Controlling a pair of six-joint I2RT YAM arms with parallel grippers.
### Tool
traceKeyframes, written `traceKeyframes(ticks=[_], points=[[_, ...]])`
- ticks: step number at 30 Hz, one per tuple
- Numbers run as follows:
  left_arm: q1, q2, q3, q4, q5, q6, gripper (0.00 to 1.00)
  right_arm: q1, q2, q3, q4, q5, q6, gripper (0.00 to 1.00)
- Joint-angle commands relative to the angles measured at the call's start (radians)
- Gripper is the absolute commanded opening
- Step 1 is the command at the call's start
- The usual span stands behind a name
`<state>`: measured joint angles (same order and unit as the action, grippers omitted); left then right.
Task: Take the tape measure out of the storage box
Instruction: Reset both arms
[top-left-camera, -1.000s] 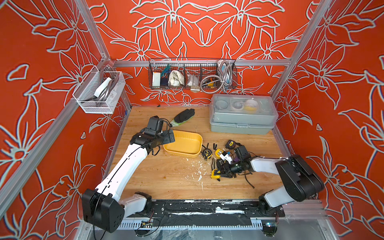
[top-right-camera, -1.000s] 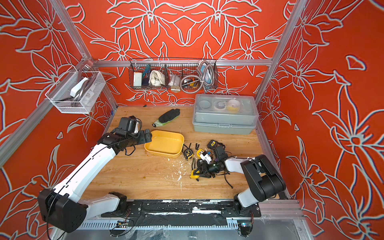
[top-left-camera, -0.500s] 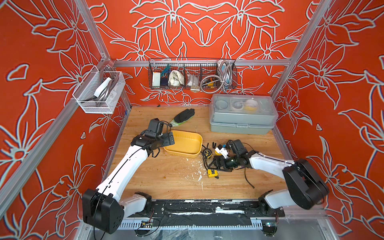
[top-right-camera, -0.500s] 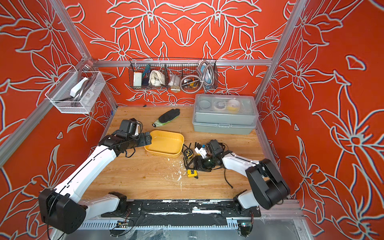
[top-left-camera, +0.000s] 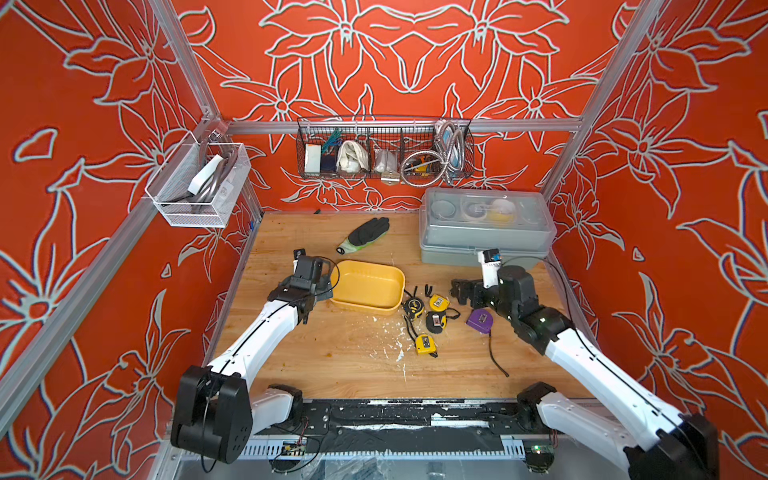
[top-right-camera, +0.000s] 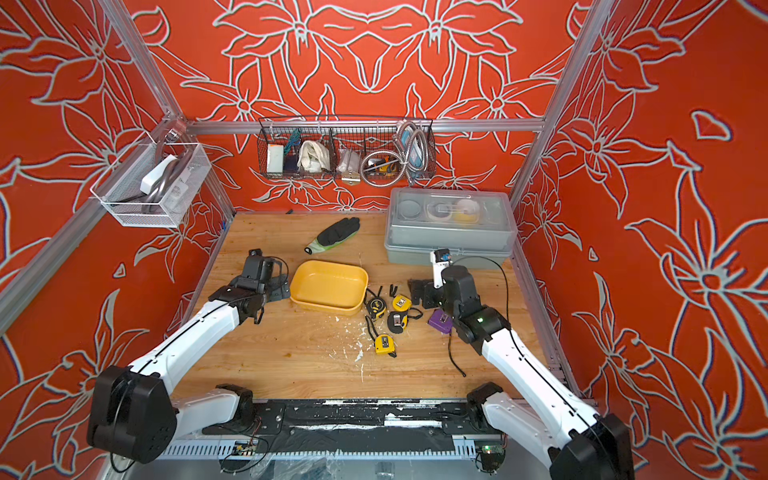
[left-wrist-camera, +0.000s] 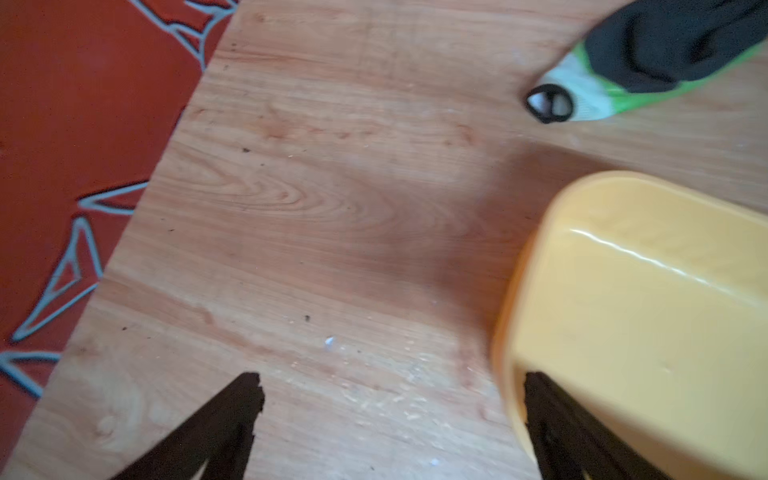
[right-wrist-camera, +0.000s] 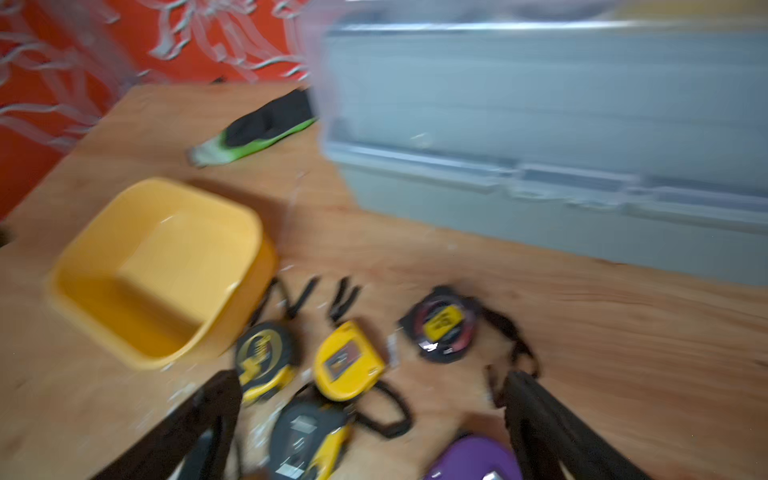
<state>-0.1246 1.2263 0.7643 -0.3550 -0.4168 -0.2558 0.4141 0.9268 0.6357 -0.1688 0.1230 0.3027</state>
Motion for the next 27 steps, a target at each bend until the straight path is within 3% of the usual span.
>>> traceKeyframes(ticks=[1, 5, 8, 12, 17, 20, 22, 25, 27], points=[[0.041, 0.019, -0.061, 0.165, -0.114, 0.081, 1.0, -0.103, -0.008, -0.09, 0.116, 0.312, -0.018, 1.0], [0.06, -0.012, -0.182, 0.424, -0.06, 0.11, 1.0, -0.154, 0.002, -0.192, 0.216, 0.545, -0.07, 1.0], [0.061, -0.004, -0.285, 0.677, 0.023, 0.14, 1.0, -0.208, 0.017, -0.246, 0.298, 0.51, -0.115, 1.0], [0.064, 0.078, -0.359, 0.894, 0.084, 0.218, 1.0, -0.245, 0.18, -0.277, 0.501, 0.511, -0.197, 1.0], [0.079, 0.14, -0.461, 1.123, 0.209, 0.256, 1.0, -0.282, 0.375, -0.252, 0.771, 0.363, -0.258, 1.0], [0.11, 0.171, -0.453, 1.12, 0.253, 0.237, 1.0, -0.304, 0.486, -0.208, 0.799, 0.26, -0.282, 1.0], [0.123, 0.19, -0.468, 1.166, 0.272, 0.231, 1.0, -0.31, 0.475, -0.188, 0.734, 0.236, -0.272, 1.0], [0.125, 0.186, -0.463, 1.147, 0.273, 0.231, 1.0, -0.341, 0.475, -0.192, 0.745, 0.043, -0.318, 1.0], [0.125, 0.184, -0.46, 1.145, 0.273, 0.231, 1.0, -0.347, 0.474, -0.194, 0.751, 0.007, -0.326, 0.99]])
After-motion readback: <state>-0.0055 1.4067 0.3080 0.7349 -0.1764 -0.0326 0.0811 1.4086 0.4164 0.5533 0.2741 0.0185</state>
